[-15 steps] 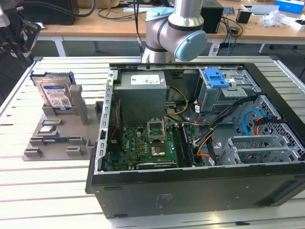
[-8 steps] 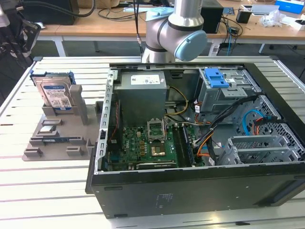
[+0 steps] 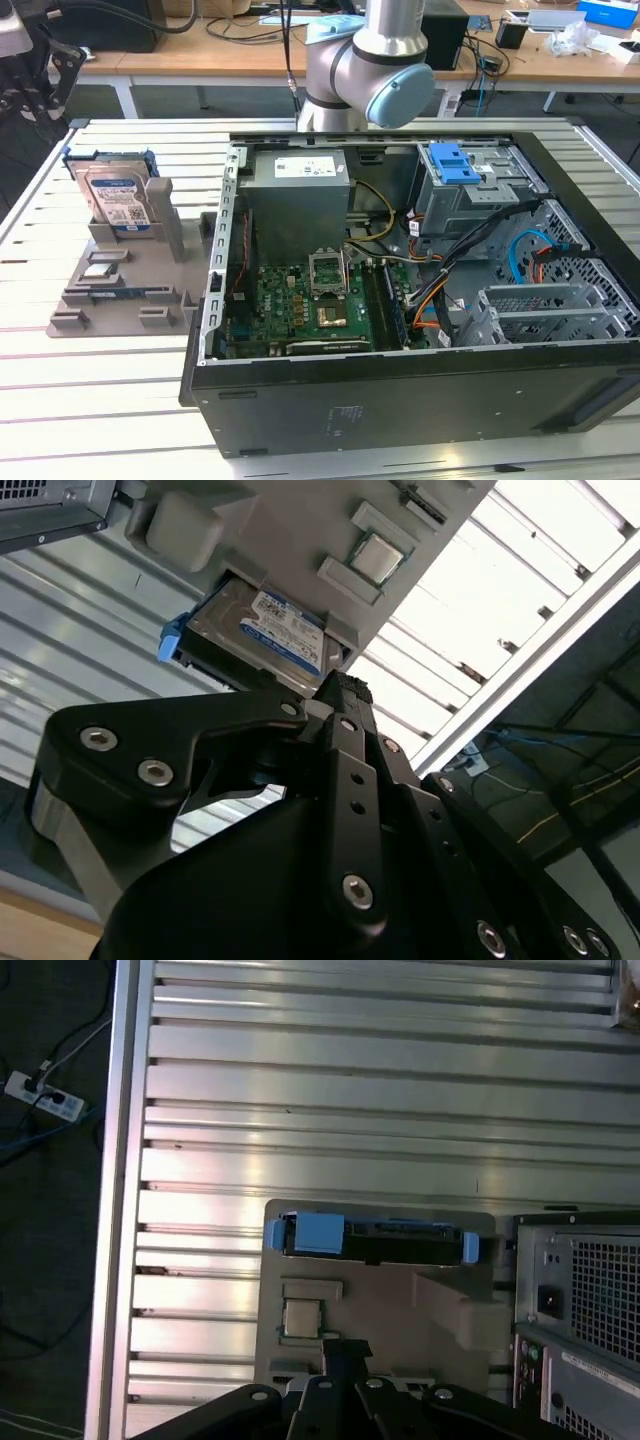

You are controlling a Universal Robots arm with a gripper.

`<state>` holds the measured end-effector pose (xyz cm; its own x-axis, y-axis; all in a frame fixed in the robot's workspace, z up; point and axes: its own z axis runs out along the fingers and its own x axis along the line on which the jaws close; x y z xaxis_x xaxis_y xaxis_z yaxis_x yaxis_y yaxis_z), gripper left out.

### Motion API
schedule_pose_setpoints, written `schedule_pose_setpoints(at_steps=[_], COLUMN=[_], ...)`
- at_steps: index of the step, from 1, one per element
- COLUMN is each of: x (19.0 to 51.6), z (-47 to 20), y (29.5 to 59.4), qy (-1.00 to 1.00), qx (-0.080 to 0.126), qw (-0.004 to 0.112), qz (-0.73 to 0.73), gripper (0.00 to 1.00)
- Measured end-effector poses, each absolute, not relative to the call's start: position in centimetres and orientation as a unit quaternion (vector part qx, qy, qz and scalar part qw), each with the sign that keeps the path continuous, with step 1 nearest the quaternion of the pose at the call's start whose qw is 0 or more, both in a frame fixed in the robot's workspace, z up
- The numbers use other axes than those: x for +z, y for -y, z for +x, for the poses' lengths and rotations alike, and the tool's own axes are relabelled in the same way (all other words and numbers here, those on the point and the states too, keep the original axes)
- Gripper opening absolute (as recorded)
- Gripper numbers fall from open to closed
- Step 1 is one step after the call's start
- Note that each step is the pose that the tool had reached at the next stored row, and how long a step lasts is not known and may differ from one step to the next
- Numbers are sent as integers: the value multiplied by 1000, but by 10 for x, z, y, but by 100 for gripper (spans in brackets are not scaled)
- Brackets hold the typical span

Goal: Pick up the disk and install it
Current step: 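Pick up the disk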

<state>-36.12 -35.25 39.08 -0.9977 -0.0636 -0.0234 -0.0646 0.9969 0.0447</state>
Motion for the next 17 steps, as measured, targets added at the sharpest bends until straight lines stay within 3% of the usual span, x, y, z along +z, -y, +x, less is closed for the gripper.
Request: schedule_pose_setpoints(at_steps=[17], x=[391], z=[-361], y=[353], qy=[-979], qx=[24], qw=[7], qz=[-204], gripper=[11])
